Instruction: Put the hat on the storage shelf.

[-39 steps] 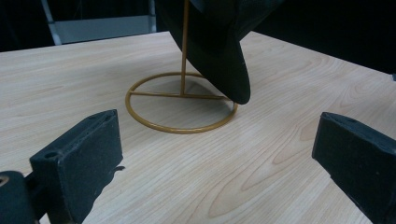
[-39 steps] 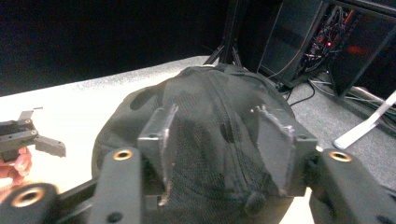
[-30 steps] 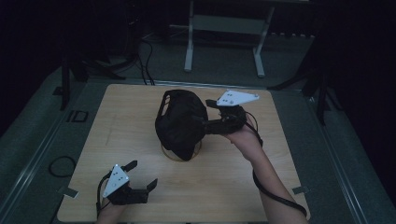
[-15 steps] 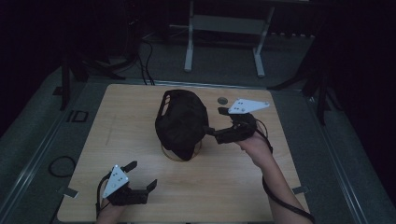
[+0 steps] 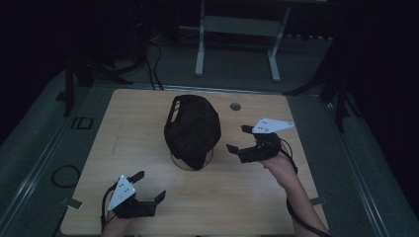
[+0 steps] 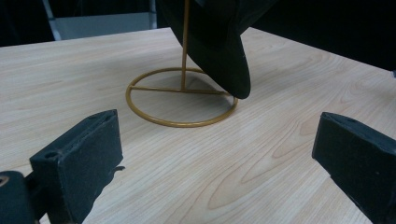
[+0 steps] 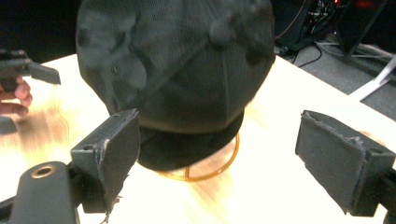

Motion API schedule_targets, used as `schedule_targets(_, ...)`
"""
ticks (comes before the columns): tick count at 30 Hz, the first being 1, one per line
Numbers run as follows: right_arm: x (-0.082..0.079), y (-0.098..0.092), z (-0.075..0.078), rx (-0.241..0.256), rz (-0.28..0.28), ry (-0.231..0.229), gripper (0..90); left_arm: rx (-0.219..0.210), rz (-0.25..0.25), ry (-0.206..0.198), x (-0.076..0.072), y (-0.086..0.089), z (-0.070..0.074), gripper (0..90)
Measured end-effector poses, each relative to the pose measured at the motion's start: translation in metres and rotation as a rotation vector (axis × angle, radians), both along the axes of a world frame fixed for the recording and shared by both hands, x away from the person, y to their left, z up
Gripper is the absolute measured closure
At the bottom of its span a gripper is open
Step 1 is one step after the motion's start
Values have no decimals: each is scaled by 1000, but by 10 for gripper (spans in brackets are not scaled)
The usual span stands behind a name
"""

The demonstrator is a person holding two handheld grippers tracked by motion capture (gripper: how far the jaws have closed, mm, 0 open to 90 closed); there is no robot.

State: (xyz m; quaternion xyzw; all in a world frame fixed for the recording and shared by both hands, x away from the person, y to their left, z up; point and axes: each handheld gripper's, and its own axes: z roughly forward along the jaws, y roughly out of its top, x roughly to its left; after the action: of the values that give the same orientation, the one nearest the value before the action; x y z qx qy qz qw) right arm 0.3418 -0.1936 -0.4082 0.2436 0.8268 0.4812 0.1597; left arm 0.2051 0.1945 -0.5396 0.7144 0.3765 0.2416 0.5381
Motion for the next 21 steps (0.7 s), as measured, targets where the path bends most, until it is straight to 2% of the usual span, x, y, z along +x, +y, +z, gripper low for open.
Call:
schedule_targets(10,-2,-13,-29,-12,-8,31,137,-1,2,5,1,-1,-1,22)
schedule_targets(17,-6,-20,-52,0,-10,55,137,-8,-12,1,1,-1,-2,22)
schedule_targets(21,-10,-21,-65,-31,19,63,137,-11,-21,5,1,-2,-2,22)
